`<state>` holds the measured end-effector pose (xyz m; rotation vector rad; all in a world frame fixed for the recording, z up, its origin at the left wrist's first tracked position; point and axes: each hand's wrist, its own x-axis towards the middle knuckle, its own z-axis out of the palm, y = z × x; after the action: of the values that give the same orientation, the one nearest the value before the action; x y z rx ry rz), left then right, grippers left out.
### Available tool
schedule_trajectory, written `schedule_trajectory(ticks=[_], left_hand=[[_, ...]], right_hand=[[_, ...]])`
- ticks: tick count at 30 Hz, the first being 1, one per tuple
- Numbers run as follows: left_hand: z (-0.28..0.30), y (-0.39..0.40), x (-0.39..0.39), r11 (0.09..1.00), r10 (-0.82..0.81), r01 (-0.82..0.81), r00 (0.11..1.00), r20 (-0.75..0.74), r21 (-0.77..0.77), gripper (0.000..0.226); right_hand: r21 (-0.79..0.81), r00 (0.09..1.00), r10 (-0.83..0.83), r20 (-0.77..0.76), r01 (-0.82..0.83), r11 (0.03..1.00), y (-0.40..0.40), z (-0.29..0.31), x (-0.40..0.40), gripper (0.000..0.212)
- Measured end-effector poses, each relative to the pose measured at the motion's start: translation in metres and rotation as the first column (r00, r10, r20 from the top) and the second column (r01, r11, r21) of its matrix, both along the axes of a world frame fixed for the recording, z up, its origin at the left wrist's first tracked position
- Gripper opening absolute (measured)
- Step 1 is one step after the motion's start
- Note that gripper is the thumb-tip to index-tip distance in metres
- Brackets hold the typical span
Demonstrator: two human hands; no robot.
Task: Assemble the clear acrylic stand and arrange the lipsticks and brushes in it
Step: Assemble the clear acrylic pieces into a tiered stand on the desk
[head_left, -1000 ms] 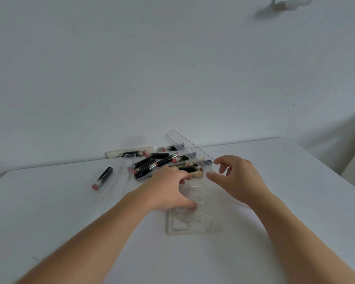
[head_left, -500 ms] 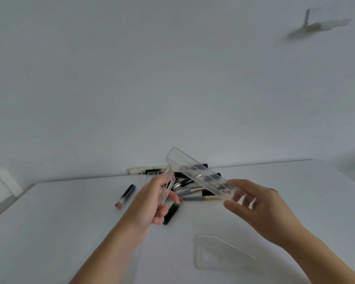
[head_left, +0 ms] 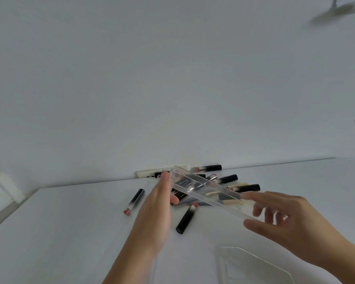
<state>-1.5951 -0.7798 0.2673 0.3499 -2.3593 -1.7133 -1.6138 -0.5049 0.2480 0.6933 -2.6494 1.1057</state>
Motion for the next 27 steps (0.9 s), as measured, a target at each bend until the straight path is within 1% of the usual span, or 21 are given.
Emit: schedule_trajectory(ticks=[2,4,8,11,12,14,16,20,23,24,26,27], left_hand=[[0.0032,0.0015,0.0054,0.997,-0.021,0.019,1.0,-0.023,-0.081,0.103],[0.0015,-0.0006,0.0063,0.994,-0.019,0.013,0.998,-0.053,-0.109,0.1],[0.0004,-0.0005,0.007,0.986,-0.02,0.004,0.995,-0.095,-0.167,0.079],[0.002,0.0014,0.0061,0.986,-0.023,-0.006,0.985,-0.173,-0.166,0.039],[0.0027,0.0016,0.0064,0.986,-0.04,0.007,0.979,-0.197,-0.169,0.033],[0.0023,0.0008,0.0069,0.983,-0.079,0.033,0.965,-0.25,-0.181,0.028],[0.0002,-0.0018,0.0062,0.988,-0.103,0.07,0.962,-0.253,-0.137,0.024],[-0.0003,-0.0064,0.0024,0.994,-0.097,0.086,0.981,-0.166,-0.072,0.035],[0.0032,-0.0071,0.0019,0.995,-0.095,0.09,0.988,-0.122,-0.04,0.036],[0.0031,-0.0072,0.0021,0.994,-0.103,0.097,0.988,-0.118,-0.05,0.037],[0.0013,-0.0075,0.0019,0.993,-0.096,0.086,0.985,-0.142,-0.08,0.042],[0.0002,-0.0076,0.0013,0.995,-0.073,0.061,0.983,-0.167,-0.076,0.043]], right_hand=[[0.01,1.0,0.007,-0.006,-0.007,1.0,0.0009,-0.0006,-0.0001,0.051],[0.034,1.0,0.005,-0.017,-0.005,0.999,0.0013,-0.001,-0.0004,0.052],[0.064,0.999,-0.012,-0.046,0.015,0.998,0.0022,-0.0015,-0.0007,0.05],[0.044,0.998,-0.013,-0.057,0.015,0.999,0.0021,-0.0028,-0.001,0.05],[0.038,0.998,-0.009,-0.057,0.011,0.999,0.0016,-0.0029,-0.0009,0.051],[0.045,0.998,-0.012,-0.069,0.015,0.999,0.0002,-0.0023,0.0003,0.052],[0.084,0.995,-0.03,-0.091,0.038,0.996,-0.0011,-0.0009,0.0018,0.049],[0.119,0.992,-0.051,-0.116,0.065,0.991,-0.0017,-0.0006,0.0043,0.048],[0.145,0.991,-0.043,-0.128,0.062,0.987,-0.0006,-0.0012,0.0042,0.054],[0.157,0.989,-0.041,-0.142,0.064,0.985,-0.0006,-0.0021,0.0029,0.054],[0.179,0.972,-0.053,-0.231,0.096,0.979,-0.0037,-0.0044,0.0002,0.055],[0.18,0.946,-0.065,-0.318,0.127,0.975,-0.0055,-0.0048,-0.0007,0.059]])
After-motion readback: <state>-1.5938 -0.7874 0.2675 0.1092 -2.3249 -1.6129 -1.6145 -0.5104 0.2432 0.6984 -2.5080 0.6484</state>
